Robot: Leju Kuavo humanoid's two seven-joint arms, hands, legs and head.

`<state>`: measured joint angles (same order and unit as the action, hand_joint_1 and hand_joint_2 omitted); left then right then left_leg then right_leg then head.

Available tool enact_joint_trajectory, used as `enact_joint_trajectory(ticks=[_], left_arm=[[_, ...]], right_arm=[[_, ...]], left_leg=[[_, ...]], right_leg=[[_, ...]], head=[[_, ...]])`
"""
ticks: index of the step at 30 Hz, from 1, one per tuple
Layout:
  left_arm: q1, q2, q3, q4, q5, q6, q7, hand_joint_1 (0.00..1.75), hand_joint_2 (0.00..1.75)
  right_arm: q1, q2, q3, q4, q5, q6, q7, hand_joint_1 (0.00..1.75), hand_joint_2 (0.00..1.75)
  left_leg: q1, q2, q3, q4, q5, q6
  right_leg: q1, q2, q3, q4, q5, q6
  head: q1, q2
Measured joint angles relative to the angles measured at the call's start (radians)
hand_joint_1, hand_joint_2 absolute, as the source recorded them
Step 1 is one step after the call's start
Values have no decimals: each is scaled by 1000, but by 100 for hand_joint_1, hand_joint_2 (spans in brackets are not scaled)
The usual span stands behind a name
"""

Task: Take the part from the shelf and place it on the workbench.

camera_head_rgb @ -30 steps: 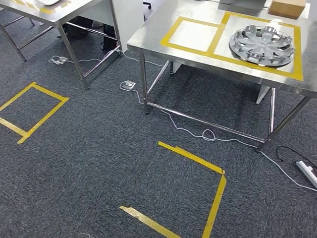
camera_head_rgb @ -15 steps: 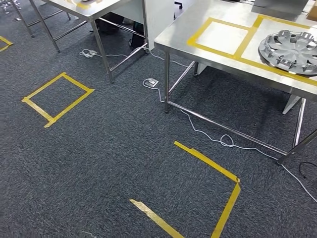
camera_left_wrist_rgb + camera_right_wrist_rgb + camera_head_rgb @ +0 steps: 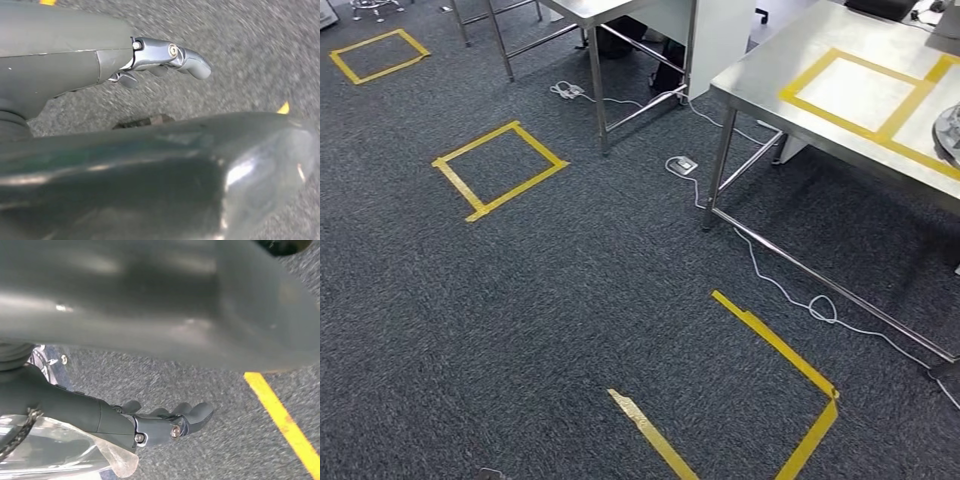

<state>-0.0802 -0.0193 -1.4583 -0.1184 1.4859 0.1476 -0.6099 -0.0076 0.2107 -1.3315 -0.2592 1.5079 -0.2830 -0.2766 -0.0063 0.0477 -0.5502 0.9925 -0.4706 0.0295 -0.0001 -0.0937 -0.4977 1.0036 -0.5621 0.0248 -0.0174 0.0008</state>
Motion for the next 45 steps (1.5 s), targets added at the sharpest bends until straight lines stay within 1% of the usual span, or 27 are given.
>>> enact_joint_trajectory(ticks=[2, 4, 5, 6, 7, 9, 11, 13, 14, 16, 17, 19, 21, 23, 25, 27, 28, 29, 31, 33, 35, 36, 38, 40, 42, 44, 45], left_arm=[[-4, 0, 0, 0, 1, -1, 0, 0, 0], [-7, -1, 0, 0, 2, -2, -1, 0, 0], [-6, -1, 0, 0, 2, -2, -1, 0, 0], [-5, -1, 0, 0, 2, -2, -1, 0, 0], [-4, -1, 0, 0, 3, -2, -1, 0, 0], [-5, -1, 0, 0, 5, -2, -1, 0, 0], [-7, -1, 0, 0, 7, -2, -2, 0, 0], [-5, 0, 0, 0, 8, -3, -2, 0, 0], [-3, 1, 0, 1, 8, -2, -3, 0, 0], [-1, 2, 0, 2, 9, -2, -3, 0, 0], [-2, 1, 0, 2, 9, -2, -3, 0, 0], [-4, 0, 0, 2, 9, -2, -3, 0, 0], [-2, -1, 0, 2, 9, -2, -3, 0, 0], [1, -1, -1, 2, 9, -1, -4, 0, 0], [0, 0, -1, 2, 9, 0, -6, 0, 0], [-1, 1, -1, 2, 9, 0, -6, 0, 0], [1, 2, -2, 2, 9, 0, -7, 0, 0], [3, 1, -2, 2, 9, 0, -7, 0, 0], [3, 1, -2, 2, 9, 0, -7, 0, 0], [-2, 1, -2, 2, 9, 1, -8, 0, 0], [-3, 1, -3, 2, 9, 1, -8, 0, 0], [-2, 0, -3, 2, 9, 1, -8, 0, 0], [0, 0, -3, 2, 9, 2, -8, 0, 0], [-2, -1, -3, 2, 9, 4, -8, 0, 0], [-5, -1, -4, 2, 9, 4, -8, 0, 0], [-2, 0, -4, 2, 9, 5, -7, 0, 0], [0, 1, -4, 3, 9, 6, -7, 0, 0]], right_arm=[[1, 0, 0, 2, 2, 0, -1, 0, 0], [4, 0, 0, 3, 2, 0, -1, 0, 0], [5, 0, 0, 3, 2, 0, -1, 0, 0], [5, 0, 0, 3, 3, 0, -1, 0, 0], [4, 0, 0, 4, 3, 0, -1, 0, 0], [3, 0, 1, 4, 5, -1, -2, 0, 0], [3, 0, 1, 4, 6, -1, -2, 0, 0], [3, 0, 2, 5, 8, -1, -2, 0, 0], [2, 0, 2, 5, 8, -2, -3, 0, 0], [3, 0, 4, 6, 9, -2, -4, 0, 0], [4, 0, 4, 6, 9, -2, -4, 0, 0], [9, -1, 4, 6, 9, -2, -5, 0, 0], [8, -1, 5, 6, 10, -2, -5, 0, 0], [6, -1, 6, 7, 12, -2, -5, 0, 0], [5, -1, 7, 9, 14, -2, -5, 0, 0], [3, -1, 8, 10, 15, -2, -5, 0, 0], [0, -1, 9, 11, 16, -2, -5, 0, 0], [-3, -1, 10, 12, 16, -2, -5, 0, 0], [-7, -1, 12, 12, 16, -3, -6, 0, 0], [-4, -1, 13, 13, 17, -3, -6, 0, 0], [2, -2, 14, 13, 18, -2, -6, 0, 0], [3, -3, 14, 13, 19, -2, -6, 0, 0], [4, -3, 15, 13, 21, -3, -6, 0, 0], [4, -5, 15, 13, 23, -3, -6, 0, 0], [4, -6, 16, 13, 24, -3, -5, 0, 0], [3, -6, 17, 13, 25, -3, -5, 0, 0], [3, -6, 17, 13, 25, -3, -5, 0, 0]], left_leg=[[0, -22, -10, -3, 10, 14], [-3, -49, -23, -3, 20, 20], [-5, -62, -28, -2, 25, 20], [-6, -76, -33, -2, 30, 18], [-6, -90, -37, -2, 35, 15], [-7, -116, -46, 0, 45, 8], [-9, -139, -56, 3, 59, -3], [-8, -161, -65, 4, 72, -14], [-7, -157, -70, 8, 68, -19], [-4, -116, -91, 61, 12, -29], [-2, -88, -108, 115, -36, -34], [5, -63, -137, 242, -113, -46], [12, -56, -123, 286, -111, -53], [15, -38, -39, 183, -60, -52], [8, 4, 54, 38, -38, -44], [-2, 25, 83, -21, -42, -32], [-4, 18, 79, -26, -39, -24], [-3, 9, 76, -30, -35, -17], [1, -9, 70, -37, -26, -2], [1, -31, 61, -37, -18, 10], [-1, -57, 54, -35, -14, 14], [-2, -71, 52, -32, -13, 14], [-1, -99, 52, -26, -14, 11], [-3, -125, 45, -12, -18, 4], [-2, -147, 29, -2, -17, -9], [2, -165, 16, 2, -13, -20], [1, -158, 10, 11, -19, -26]], right_leg=[[-3, 63, -44, 107, -74, 4], [-3, 88, -94, 235, -132, 3], [-3, 91, -102, 260, -133, 2], [-3, 94, -91, 246, -115, 0], [-3, 100, -62, 194, -82, -3], [-7, 145, 20, 49, -23, -8], [-10, 184, 60, -30, -3, -9], [-10, 171, 53, -37, 2, -12], [-10, 156, 46, -39, 6, -18], [-11, 123, 35, -42, 19, -33], [-10, 106, 29, -42, 23, -37], [-7, 70, 16, -42, 30, -39], [-6, 37, 4, -41, 35, -36], [-6, 9, 3, -40, 39, -32], [-4, -14, 6, -38, 42, -25], [-3, -34, 8, -37, 47, -15], [-3, -43, 11, -37, 49, -10], [-5, -41, 7, -34, 46, -5], [-9, 9, -17, 9, 14, 4], [-12, 72, -80, 139, -52, 9], [-12, 91, -138, 259, -87, 11], [-12, 93, -145, 269, -76, 12], [-13, 105, -101, 173, -6, 10], [-17, 150, -41, 42, 43, 6], [-19, 175, -15, -10, 44, 1], [-20, 155, -12, -15, 45, -8], [-22, 142, -12, -17, 47, -12]], head=[[2, 0], [3, 0], [3, 0], [2, 0], [2, 0], [2, 0], [2, 0], [2, 0], [2, 0], [-3, 0], [-6, 0], [-9, 0], [-9, 0], [-9, 0], [-9, 0], [-8, 0], [-8, 0], [-9, 0], [-5, 0], [0, 0], [0, 0], [1, 0], [1, 0], [1, 0], [0, 0], [1, 0], [-1, 0]])
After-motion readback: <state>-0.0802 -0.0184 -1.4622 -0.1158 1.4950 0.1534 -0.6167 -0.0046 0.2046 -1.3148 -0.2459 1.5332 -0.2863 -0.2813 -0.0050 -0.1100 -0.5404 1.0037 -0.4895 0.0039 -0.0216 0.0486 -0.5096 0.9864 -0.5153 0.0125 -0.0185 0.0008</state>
